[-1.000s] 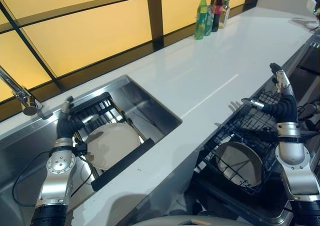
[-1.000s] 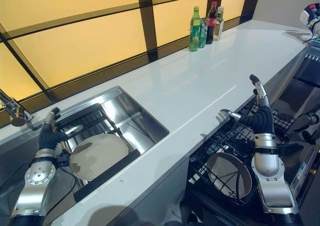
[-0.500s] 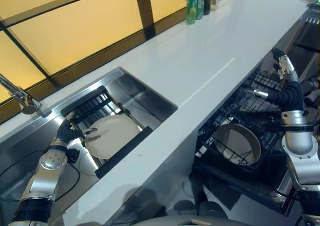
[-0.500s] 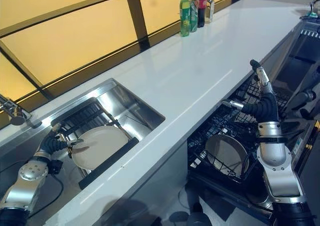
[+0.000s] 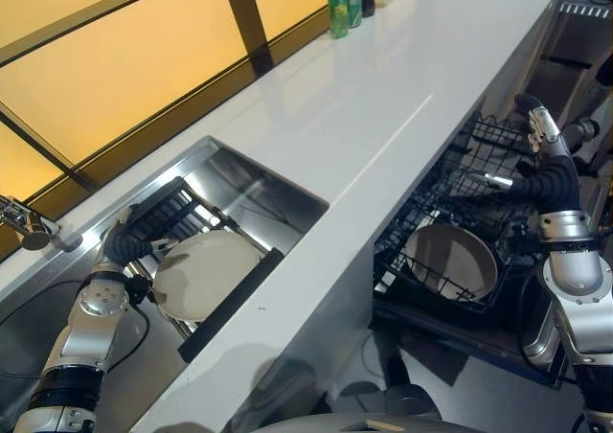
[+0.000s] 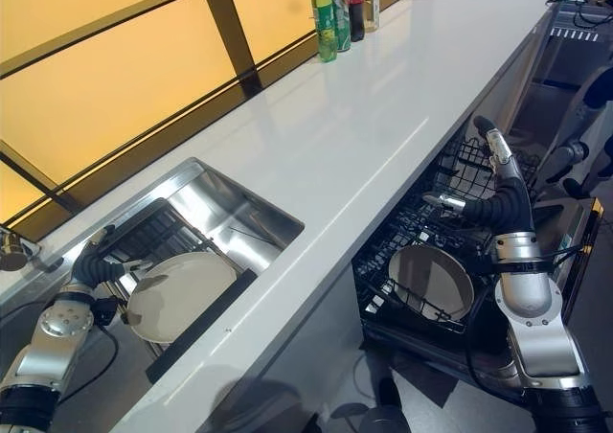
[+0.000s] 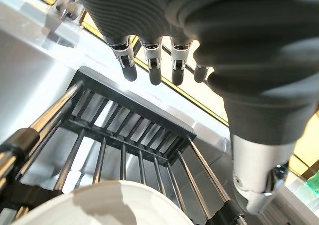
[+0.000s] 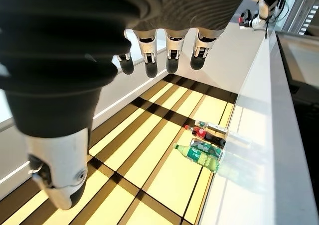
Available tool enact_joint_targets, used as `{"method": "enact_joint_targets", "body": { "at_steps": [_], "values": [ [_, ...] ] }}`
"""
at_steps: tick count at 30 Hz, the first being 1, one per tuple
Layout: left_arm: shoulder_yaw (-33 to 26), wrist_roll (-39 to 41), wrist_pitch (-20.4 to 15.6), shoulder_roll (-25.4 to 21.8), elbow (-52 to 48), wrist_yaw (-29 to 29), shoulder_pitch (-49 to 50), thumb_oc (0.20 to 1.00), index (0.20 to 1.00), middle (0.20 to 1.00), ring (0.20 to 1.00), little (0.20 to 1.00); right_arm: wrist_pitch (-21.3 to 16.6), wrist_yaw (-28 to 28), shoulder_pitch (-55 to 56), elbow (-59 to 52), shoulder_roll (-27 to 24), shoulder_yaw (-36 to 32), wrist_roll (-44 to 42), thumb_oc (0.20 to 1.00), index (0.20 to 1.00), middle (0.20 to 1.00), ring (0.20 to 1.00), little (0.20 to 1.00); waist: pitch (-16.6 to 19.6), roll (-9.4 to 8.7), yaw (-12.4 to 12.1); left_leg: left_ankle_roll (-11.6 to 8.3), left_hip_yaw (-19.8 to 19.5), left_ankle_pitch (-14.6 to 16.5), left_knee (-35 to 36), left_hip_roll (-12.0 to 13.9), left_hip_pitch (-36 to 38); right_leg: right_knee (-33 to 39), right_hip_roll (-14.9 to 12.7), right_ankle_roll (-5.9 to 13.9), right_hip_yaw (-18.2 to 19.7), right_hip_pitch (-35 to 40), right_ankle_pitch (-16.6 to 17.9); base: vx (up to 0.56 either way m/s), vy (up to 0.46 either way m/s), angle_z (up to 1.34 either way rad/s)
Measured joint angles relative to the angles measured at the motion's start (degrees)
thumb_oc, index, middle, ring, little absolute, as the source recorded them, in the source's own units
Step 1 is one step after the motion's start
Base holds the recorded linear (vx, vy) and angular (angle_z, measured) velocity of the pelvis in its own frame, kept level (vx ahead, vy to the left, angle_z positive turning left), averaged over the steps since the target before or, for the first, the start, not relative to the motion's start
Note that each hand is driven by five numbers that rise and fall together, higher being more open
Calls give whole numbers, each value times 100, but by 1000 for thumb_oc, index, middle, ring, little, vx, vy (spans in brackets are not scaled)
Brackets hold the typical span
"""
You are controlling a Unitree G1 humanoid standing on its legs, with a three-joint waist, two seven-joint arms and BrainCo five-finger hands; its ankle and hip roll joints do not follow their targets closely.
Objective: Pick up plates and place into dishwasher.
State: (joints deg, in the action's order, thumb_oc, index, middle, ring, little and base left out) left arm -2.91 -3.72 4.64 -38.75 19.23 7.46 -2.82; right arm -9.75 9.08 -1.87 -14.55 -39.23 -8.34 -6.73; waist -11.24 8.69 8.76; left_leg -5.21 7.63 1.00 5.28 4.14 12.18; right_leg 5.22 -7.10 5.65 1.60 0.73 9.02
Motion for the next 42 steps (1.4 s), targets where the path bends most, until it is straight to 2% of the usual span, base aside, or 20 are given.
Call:
{"method": "enact_joint_targets", "body": {
  "at_steps": [2, 6, 9, 14, 19, 20, 27, 30, 31, 33, 38, 42],
  "values": [
    [216, -3, 74, -12, 159, -87, -68, 1000, 1000, 1000, 1000, 1000, 0, -5, 0, 2, -57, -2, -100, 1000, 1000, 1000, 1000, 1000, -24, -3, 23, 13, 29, -6, 4, -32, -21, -5, -12, 13, 89, -70, 10, 28, 127, -14],
    [859, 1, 351, -34, 477, -749, -245, 1000, 1000, 1000, 1000, 1000, 6, -68, -36, 2, -364, 1, -197, 1000, 1000, 1000, 1000, 1000, -173, 51, 173, 67, 47, -41, 5, -125, -98, 3, -103, 67, 107, -153, 47, 12, 93, -5],
    [898, 9, 512, -68, 686, -1067, -357, 1000, 1000, 1000, 1000, 1000, 9, -104, -35, 3, -417, 1, -198, 1000, 1000, 1000, 1000, 1000, -277, 83, 187, 69, 99, -45, 4, -130, -106, 4, -108, 60, 108, -188, 97, 38, 55, -7],
    [895, 66, 541, -77, 1015, -1357, -531, 1000, 1000, 1000, 1000, 1000, 19, -122, -32, 2, -433, 1, -201, 1000, 1000, 1000, 1000, 1000, -338, 151, 186, 69, 111, -45, -3, -138, -103, -4, -109, 66, 109, -185, 102, 50, 54, 0],
    [903, 69, 510, -68, 1511, -1374, -820, 1000, 1000, 1000, 1000, 1000, 90, -179, -67, 2, -487, 9, -203, 1000, 1000, 1000, 1000, 1000, -353, 159, 211, 77, 113, -51, -20, -165, -102, -10, -120, 68, 115, -187, 104, 29, 93, 0],
    [904, 67, 500, -68, 1676, -1354, -895, 1000, 1000, 1000, 1000, 1000, 154, -217, -124, 2, -522, 23, -203, 1000, 1000, 1000, 1000, 1000, -370, 167, 299, 82, 111, -55, -19, -174, -104, -11, -123, 70, 118, -188, 105, -15, 79, 1],
    [895, 89, 516, -71, 2220, -1170, -1215, 1000, 1000, 1000, 1000, 1000, 344, -205, -371, 2, -843, 166, -207, 1000, 1000, 1000, 1000, 1000, -513, 248, 365, 119, 172, -82, -20, -243, -248, -19, -144, 92, 246, -404, 175, -65, 6, -9],
    [791, 548, 524, -81, 2231, -1199, -1260, 1000, 1000, 1000, 1000, 1000, 376, -160, -375, 2, -848, 234, -210, 1000, 1000, 1000, 1000, 1000, -518, 247, 393, 143, 160, -102, -21, -285, -364, -12, -186, 125, 248, -511, 198, -35, -36, 1],
    [718, 798, 531, -84, 2228, -1266, -1265, 636, 636, 636, 636, 636, 389, -127, -375, 2, -846, 234, -211, 1000, 1000, 1000, 1000, 1000, -520, 245, 401, 150, 149, -107, -21, -302, -372, -12, -205, 137, 246, -514, 208, -4, -18, 6],
    [603, 1241, 539, -138, 2227, -1529, -1266, 200, 200, 200, 200, 200, 389, -100, -375, 2, -811, 235, -207, 1000, 1000, 1000, 1000, 1000, -533, 226, 382, 153, 140, -106, -21, -325, -373, -10, -228, 141, 245, -511, 210, 1, -3, 3],
    [617, 1869, 511, -340, 1961, -2157, -1265, 200, 200, 200, 200, 200, 387, -101, -375, 3, -770, 234, -204, 1000, 1000, 1000, 1000, 1000, -568, 177, 276, 160, 115, -113, -21, -332, -382, -9, -250, 141, 215, -497, 210, 11, 3, 3],
    [547, 2103, 525, -524, 1875, -2324, -1267, 200, 200, 200, 200, 200, 387, -100, -375, 4, -750, 234, -204, 1000, 1000, 1000, 1000, 1000, -618, 116, 281, 170, 88, -123, -22, -326, -388, -8, -256, 141, 164, -475, 210, 33, -3, 7]
  ]
}}
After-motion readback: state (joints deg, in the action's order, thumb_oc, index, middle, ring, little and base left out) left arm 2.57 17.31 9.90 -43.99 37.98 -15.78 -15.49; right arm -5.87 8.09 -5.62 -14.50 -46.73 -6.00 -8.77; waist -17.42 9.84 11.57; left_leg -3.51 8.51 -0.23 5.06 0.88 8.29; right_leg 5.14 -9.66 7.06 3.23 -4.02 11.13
